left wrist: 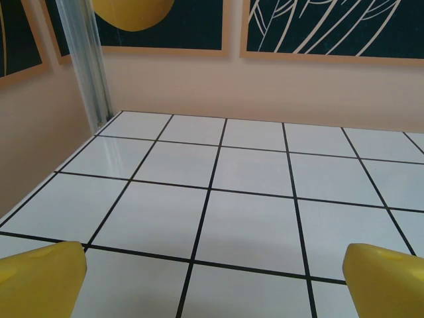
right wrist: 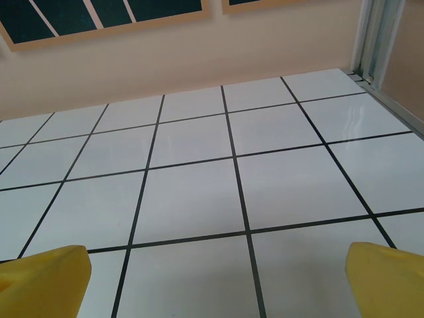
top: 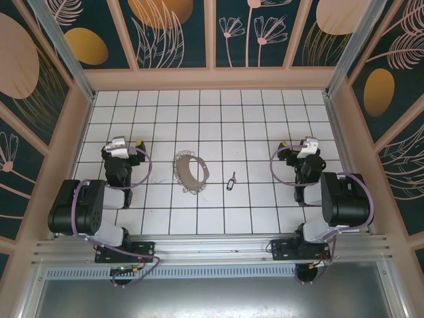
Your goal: Put the keys on the keyring
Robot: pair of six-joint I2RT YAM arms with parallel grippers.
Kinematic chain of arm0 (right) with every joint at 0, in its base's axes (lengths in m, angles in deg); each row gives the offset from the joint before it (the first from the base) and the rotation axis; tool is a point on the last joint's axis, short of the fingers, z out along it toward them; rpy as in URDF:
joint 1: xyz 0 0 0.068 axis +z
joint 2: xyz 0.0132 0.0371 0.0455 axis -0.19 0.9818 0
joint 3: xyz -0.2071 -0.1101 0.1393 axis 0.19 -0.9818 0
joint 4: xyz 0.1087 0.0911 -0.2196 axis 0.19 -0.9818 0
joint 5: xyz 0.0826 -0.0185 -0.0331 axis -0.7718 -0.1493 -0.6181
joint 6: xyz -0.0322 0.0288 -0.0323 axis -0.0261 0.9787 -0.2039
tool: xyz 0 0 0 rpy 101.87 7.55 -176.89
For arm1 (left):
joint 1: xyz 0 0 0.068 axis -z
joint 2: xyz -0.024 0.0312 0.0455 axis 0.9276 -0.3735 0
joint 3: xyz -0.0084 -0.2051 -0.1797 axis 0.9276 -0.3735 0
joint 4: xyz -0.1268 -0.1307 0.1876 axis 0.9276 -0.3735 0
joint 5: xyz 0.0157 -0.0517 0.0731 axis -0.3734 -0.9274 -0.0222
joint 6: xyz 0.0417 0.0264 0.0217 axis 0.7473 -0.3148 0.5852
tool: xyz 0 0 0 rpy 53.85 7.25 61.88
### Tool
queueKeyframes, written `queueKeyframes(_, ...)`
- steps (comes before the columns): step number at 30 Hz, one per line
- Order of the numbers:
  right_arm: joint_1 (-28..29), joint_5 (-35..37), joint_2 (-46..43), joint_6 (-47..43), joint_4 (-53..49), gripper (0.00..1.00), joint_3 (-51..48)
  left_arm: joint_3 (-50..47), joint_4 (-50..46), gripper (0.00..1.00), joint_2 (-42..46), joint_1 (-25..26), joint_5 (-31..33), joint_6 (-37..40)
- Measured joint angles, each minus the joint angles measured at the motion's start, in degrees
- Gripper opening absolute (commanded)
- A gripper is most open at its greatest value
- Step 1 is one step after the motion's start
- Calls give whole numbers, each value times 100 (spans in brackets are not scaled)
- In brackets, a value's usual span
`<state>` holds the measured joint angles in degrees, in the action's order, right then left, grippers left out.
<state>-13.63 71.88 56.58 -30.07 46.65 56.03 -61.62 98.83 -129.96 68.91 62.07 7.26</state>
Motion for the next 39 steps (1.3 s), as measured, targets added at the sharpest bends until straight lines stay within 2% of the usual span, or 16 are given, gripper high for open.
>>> queueKeyframes(27, -2, 0, -11, 0, -20, 99, 0, 0, -2, 97, 2, 0, -33, 4)
queueKeyframes(31, -2, 24, -542, 7, -815, 99, 146, 31, -376, 98, 240, 2, -168, 4)
queueKeyframes(36, -2, 42, -1327, 120, -1915, 99, 826, 555, -1397, 99, 717, 0, -149, -42)
queueKeyframes(39, -13, 63, -1670, 494, -2448, 99, 1027, 984, -2114, 99, 942, 0, -153, -229)
